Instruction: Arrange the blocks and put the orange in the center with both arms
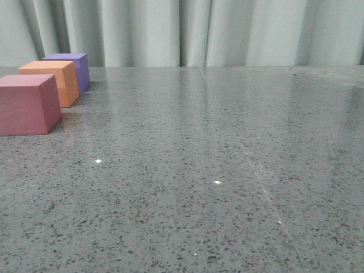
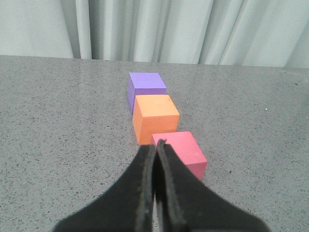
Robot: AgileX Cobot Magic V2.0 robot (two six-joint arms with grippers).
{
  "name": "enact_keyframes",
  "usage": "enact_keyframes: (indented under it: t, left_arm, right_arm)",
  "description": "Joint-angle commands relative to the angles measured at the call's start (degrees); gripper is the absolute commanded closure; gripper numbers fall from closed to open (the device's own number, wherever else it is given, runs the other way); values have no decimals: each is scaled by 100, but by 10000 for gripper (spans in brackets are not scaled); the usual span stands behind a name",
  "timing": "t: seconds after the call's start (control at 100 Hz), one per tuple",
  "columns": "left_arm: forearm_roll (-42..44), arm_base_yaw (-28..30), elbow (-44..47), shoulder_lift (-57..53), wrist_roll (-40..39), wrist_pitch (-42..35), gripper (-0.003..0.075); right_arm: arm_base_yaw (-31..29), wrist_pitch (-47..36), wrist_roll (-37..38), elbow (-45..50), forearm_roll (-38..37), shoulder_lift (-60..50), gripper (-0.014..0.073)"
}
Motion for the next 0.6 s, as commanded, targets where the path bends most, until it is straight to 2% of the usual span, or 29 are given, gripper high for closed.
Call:
enact_keyframes:
  t: [0.0, 0.19, 0.29, 0.47, 0.59]
  left_arm:
    - [47, 18, -141, 39, 23, -457, 739]
    - [21, 32, -132, 28, 50, -457, 739]
    - [-321, 272, -28, -23, 1031, -612, 739]
    - [-1545, 888, 620, -281, 2539, -1666, 739]
    - [-1809, 1228, 1234, -657, 2691, -2468, 739]
  right_arm:
    - [0, -474, -70, -137, -15, 11, 715]
    - [0, -474, -70, -137, -15, 11, 715]
    - [0, -473, -70, -137, -21, 11, 715]
    - [0, -473, -70, -137, -21, 11, 715]
    - [0, -473, -70, -137, -21, 11, 715]
